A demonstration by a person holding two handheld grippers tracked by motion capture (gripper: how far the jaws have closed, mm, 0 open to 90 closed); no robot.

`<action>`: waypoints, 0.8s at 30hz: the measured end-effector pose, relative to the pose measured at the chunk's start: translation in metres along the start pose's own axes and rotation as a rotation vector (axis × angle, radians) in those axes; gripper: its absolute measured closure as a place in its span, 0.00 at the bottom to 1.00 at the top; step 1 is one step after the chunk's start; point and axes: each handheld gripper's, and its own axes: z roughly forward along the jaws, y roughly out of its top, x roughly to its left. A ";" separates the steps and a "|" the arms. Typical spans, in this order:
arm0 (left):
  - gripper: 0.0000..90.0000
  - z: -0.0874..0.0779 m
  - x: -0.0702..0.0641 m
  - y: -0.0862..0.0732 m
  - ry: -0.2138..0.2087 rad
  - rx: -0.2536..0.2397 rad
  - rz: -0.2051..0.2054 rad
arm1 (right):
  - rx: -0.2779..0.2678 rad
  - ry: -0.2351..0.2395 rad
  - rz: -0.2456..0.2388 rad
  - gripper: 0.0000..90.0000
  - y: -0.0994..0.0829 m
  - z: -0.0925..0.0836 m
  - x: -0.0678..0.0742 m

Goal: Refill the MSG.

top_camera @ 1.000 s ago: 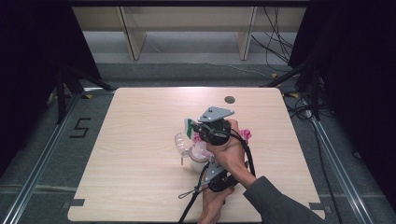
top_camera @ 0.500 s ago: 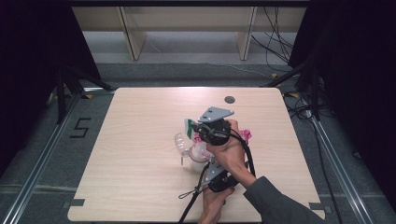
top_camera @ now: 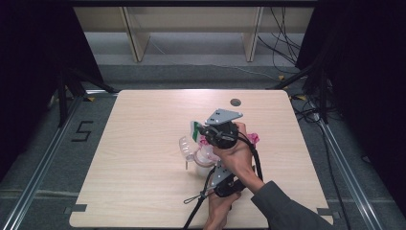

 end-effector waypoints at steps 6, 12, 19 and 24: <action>0.80 0.008 -0.004 0.000 -0.026 -0.064 -0.077 | 0.001 -0.015 -0.021 1.00 0.001 0.001 -0.004; 0.80 0.009 -0.006 0.001 -0.012 -0.059 -0.087 | 0.014 -0.019 -0.013 1.00 0.001 0.002 -0.003; 0.80 0.010 -0.005 0.000 -0.029 -0.059 -0.073 | 0.019 -0.015 -0.033 1.00 0.001 0.000 -0.004; 0.80 0.009 -0.006 0.000 -0.016 -0.057 -0.083 | 0.016 -0.015 -0.039 1.00 0.000 0.002 -0.004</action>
